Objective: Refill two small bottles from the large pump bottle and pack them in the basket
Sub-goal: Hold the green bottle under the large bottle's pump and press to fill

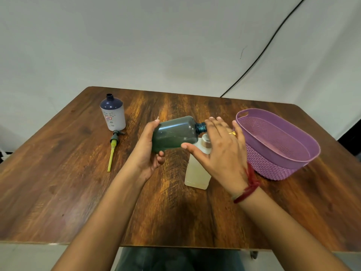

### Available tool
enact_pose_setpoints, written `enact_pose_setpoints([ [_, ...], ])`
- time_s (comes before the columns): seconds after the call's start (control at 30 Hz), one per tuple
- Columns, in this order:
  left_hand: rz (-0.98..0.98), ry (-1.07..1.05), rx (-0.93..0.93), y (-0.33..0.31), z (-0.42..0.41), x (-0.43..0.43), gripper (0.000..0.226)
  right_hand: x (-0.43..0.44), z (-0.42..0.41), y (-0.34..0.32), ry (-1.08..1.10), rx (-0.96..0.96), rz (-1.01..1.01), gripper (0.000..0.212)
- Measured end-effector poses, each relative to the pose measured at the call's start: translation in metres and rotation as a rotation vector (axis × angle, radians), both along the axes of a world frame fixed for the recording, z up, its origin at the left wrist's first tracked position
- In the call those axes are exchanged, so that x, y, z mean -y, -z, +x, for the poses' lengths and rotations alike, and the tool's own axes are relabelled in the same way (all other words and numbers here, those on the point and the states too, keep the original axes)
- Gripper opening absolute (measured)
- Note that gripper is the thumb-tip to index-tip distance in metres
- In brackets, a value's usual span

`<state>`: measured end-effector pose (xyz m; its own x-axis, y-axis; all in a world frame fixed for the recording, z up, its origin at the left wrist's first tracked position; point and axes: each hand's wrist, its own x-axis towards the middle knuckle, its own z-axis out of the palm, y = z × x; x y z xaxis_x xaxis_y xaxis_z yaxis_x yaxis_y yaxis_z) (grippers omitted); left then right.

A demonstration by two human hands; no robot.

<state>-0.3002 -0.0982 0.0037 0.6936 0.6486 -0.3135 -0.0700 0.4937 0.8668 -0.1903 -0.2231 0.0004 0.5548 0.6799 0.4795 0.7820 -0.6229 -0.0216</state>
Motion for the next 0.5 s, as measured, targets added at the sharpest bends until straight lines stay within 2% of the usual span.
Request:
enact_pose_setpoints([
  [0.17, -0.005, 0.003, 0.039, -0.004, 0.002, 0.002, 0.033, 0.003, 0.000, -0.014, -0.023, 0.013, -0.018, 0.098],
  [0.37, -0.017, -0.012, -0.002, 0.002, 0.000, 0.003, 0.037, 0.003, -0.003, 0.004, -0.015, -0.022, -0.021, 0.096],
  [0.5, -0.012, -0.004, 0.023, -0.002, 0.001, 0.004, 0.036, 0.003, 0.003, -0.015, -0.028, 0.016, -0.009, 0.097],
])
